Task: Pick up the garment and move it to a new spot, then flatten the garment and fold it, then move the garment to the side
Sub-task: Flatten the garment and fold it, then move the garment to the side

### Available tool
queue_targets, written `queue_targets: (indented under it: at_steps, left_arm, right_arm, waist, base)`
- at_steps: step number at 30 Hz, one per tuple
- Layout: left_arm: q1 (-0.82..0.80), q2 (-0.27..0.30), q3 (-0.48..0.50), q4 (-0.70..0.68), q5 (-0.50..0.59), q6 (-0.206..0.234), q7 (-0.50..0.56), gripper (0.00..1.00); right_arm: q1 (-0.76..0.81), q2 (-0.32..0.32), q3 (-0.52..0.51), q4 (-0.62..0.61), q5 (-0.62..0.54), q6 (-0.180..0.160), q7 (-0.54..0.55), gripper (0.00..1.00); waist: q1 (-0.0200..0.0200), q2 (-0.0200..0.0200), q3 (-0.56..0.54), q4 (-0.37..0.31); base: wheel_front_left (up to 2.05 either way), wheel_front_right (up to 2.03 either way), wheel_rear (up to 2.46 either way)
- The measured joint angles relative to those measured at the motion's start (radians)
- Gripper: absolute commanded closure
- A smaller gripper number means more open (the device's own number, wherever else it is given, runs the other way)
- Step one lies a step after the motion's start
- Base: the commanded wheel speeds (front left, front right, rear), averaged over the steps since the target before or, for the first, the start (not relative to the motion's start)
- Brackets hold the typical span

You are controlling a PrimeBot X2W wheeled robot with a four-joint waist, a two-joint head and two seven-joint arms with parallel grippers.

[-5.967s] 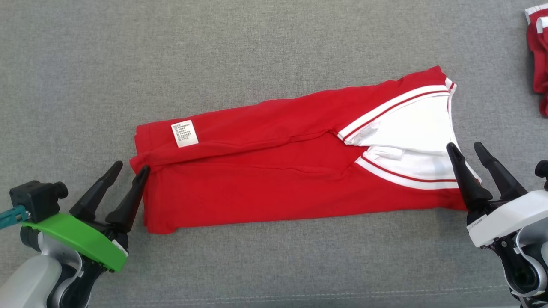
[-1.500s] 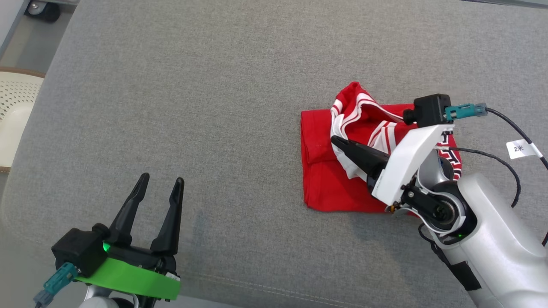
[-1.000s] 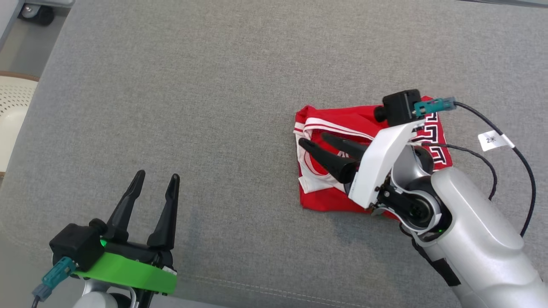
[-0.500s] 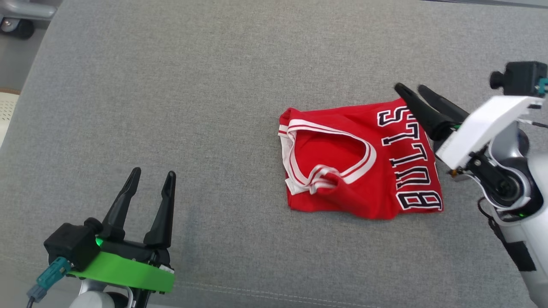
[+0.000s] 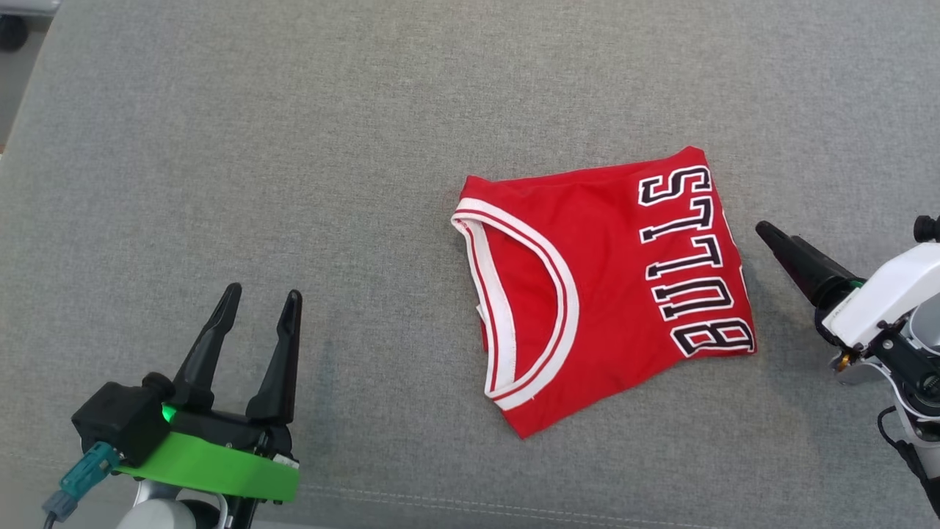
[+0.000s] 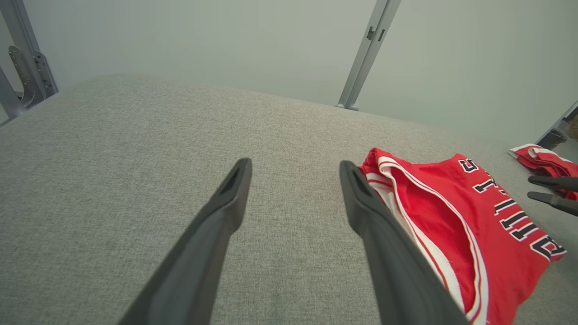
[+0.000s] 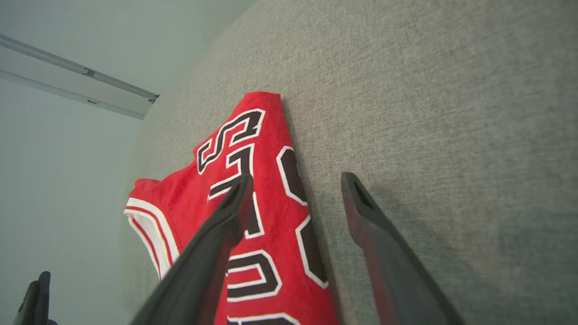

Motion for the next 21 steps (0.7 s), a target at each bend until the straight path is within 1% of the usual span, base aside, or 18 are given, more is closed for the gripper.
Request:
queue_targets:
  at_steps: [5,8,9,17,21]
  left_arm:
    - [-0.001,0.000,-0.001,-0.003,0.000,-0.002,0.000,0.00]
    - [-0.006,-0.001,-0.008,-0.003,0.000,-0.011,0.000,0.00]
    - [-0.009,-0.001,-0.011,-0.002,0.001,-0.018,0.000,0.00]
    - [-0.036,-0.007,-0.024,0.010,0.002,-0.019,0.000,0.00]
    - [-0.041,-0.023,-0.025,0.026,0.002,-0.023,0.000,0.00]
  right_arm:
    - [0.012,-0.005,-0.005,0.009,0.021,0.017,0.017,0.00]
    - [0.012,-0.005,-0.005,0.018,0.029,0.027,0.021,0.00]
    - [0.011,-0.005,-0.004,0.021,0.034,0.030,0.026,0.00]
    - [-0.001,-0.007,0.027,0.032,0.054,0.052,0.078,0.00]
    - [-0.015,-0.007,0.055,0.041,0.071,0.061,0.118,0.00]
  waist:
    - [0.0000,0.0000,0.021,-0.003]
    - [0.0000,0.0000,0.033,-0.001]
    - [0.0000,0.0000,0.036,0.002]
    - [0.0000,0.0000,0.049,0.038]
    - [0.0000,0.0000,0.052,0.057]
  base:
    - [0.00,0.00,0.00]
    - [0.00,0.00,0.00]
    - [0.00,0.00,0.00]
    - [0.00,0.00,0.00]
    - [0.00,0.00,0.00]
